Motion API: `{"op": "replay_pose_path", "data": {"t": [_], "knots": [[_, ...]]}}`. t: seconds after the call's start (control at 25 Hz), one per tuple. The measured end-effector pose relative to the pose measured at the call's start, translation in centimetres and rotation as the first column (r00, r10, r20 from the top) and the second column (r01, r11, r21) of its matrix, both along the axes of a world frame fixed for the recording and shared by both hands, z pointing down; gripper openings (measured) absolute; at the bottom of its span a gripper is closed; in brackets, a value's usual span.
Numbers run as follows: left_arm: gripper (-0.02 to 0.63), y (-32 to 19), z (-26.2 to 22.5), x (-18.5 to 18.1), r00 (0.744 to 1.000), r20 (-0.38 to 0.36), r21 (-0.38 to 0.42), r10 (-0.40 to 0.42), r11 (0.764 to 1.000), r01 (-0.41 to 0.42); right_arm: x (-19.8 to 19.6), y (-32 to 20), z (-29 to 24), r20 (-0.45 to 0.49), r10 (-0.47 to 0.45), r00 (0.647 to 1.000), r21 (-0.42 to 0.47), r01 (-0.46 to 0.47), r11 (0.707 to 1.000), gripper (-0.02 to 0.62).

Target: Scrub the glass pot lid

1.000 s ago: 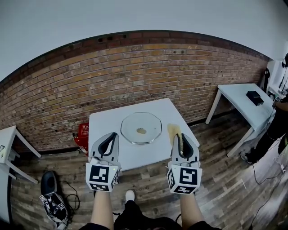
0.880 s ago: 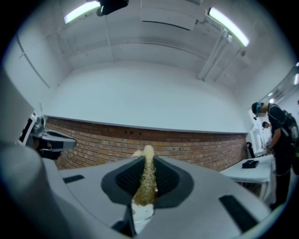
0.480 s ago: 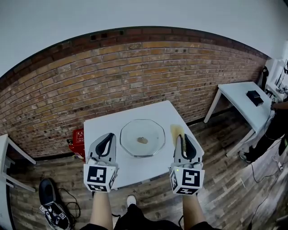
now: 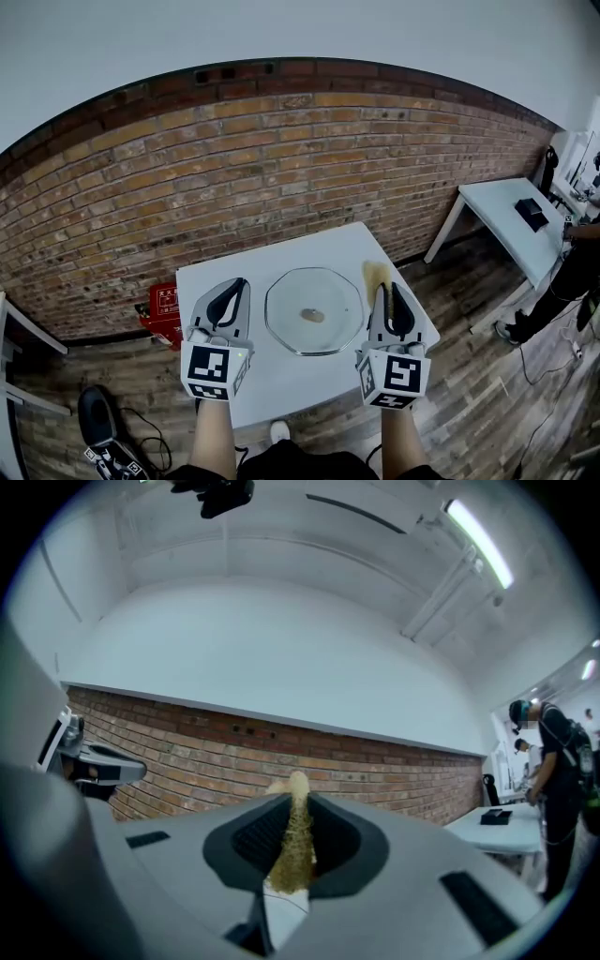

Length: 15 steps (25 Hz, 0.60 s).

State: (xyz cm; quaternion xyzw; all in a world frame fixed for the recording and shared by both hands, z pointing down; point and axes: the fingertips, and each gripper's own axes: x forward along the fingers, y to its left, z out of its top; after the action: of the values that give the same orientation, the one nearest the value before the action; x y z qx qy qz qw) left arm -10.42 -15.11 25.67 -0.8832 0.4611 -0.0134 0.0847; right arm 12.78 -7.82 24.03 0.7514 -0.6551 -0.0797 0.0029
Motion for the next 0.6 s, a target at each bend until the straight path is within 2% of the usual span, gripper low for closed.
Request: {"op": "replay_pose_path", "data": {"t": [0.32,0.6], "knots": [[0.015,-3.1,0.3,-1.9,1.000,-0.017,-0.008,0.008,1.000,-0.008,-1.9,-3.0,0.1,-0.014,0.009,1.000,-0.015,-0.009,1.000,0.057],[0.015,-5.2,0.6,-1.0,1.000,-0.010,-0.015,0.016,1.000,-0.016,-1.5,-5.5,0.9,0.011,-0.021,1.000,-0.029,0.021,0.999,0.057]]}}
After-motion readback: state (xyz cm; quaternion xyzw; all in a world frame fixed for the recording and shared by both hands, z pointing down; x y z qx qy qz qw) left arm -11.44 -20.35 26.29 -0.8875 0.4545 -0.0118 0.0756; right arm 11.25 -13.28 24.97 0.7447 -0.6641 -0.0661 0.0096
